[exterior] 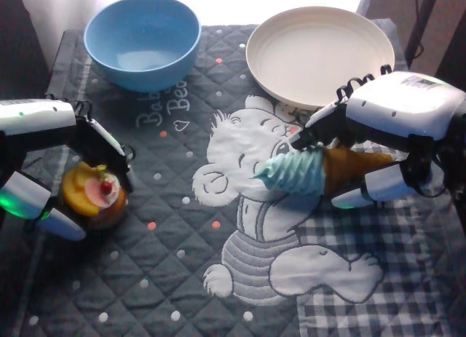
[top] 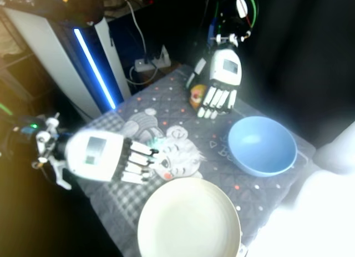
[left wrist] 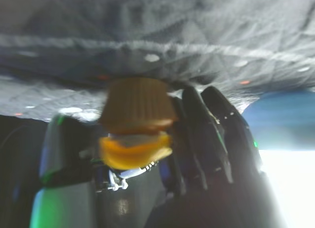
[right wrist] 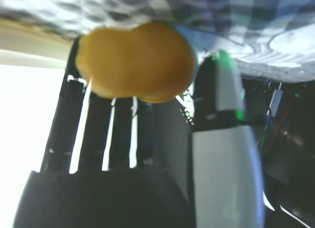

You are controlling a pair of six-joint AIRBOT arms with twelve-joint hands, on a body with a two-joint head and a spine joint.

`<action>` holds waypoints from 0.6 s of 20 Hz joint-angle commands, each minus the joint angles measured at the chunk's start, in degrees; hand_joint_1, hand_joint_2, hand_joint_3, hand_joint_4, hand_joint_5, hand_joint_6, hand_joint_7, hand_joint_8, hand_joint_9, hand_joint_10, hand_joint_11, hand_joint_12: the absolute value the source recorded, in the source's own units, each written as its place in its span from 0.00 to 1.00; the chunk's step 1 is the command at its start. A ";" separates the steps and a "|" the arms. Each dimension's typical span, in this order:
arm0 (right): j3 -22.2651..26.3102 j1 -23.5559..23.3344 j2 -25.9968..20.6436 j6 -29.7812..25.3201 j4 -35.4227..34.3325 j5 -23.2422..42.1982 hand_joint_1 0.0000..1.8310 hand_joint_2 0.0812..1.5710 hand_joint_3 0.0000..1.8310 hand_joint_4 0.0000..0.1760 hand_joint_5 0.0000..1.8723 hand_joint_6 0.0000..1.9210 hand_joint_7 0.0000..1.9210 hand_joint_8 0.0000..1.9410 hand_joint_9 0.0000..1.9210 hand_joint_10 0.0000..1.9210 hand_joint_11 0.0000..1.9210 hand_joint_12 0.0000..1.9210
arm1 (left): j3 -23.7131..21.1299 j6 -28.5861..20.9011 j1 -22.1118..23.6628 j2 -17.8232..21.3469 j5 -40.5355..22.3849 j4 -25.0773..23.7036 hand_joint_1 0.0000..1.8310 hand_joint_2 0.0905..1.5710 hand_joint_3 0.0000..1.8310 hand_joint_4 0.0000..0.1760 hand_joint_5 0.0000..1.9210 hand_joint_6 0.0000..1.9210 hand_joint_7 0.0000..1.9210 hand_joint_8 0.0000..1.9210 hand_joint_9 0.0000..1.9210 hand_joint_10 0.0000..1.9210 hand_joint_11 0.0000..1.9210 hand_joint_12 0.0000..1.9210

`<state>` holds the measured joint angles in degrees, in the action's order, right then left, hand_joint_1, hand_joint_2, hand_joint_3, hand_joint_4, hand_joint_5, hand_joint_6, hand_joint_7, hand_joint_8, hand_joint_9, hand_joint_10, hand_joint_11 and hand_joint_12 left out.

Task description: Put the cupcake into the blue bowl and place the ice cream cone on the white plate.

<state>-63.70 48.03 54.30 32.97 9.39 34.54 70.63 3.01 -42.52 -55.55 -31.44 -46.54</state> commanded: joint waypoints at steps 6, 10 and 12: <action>-1.29 0.06 1.48 -0.31 -1.07 4.28 0.64 0.68 0.00 0.00 0.55 0.46 0.75 0.06 0.84 0.10 0.65 0.62 | 0.63 -0.38 -0.32 -0.69 -4.53 2.70 0.75 0.67 0.00 0.00 0.54 0.50 0.55 0.36 0.47 0.61 0.33 0.61; -1.54 0.05 1.49 -0.30 -1.72 4.89 0.70 0.65 0.00 0.00 0.54 0.41 0.66 0.35 0.84 0.09 0.66 0.62 | 1.06 -0.02 -0.66 -0.69 -5.63 4.52 0.76 0.66 0.00 0.00 0.54 0.48 0.56 0.35 0.50 0.57 0.39 0.56; -1.51 0.05 1.30 -0.30 -2.48 6.93 0.71 0.66 0.00 0.00 0.53 0.41 0.64 0.39 0.84 0.09 0.65 0.64 | 1.36 0.34 -0.67 -0.64 -6.40 5.69 0.76 0.66 0.00 0.00 0.55 0.48 0.58 0.34 0.51 0.55 0.41 0.54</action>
<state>-65.04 48.16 55.35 32.60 7.88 36.01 71.90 3.49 -43.53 -55.96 -33.23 -43.20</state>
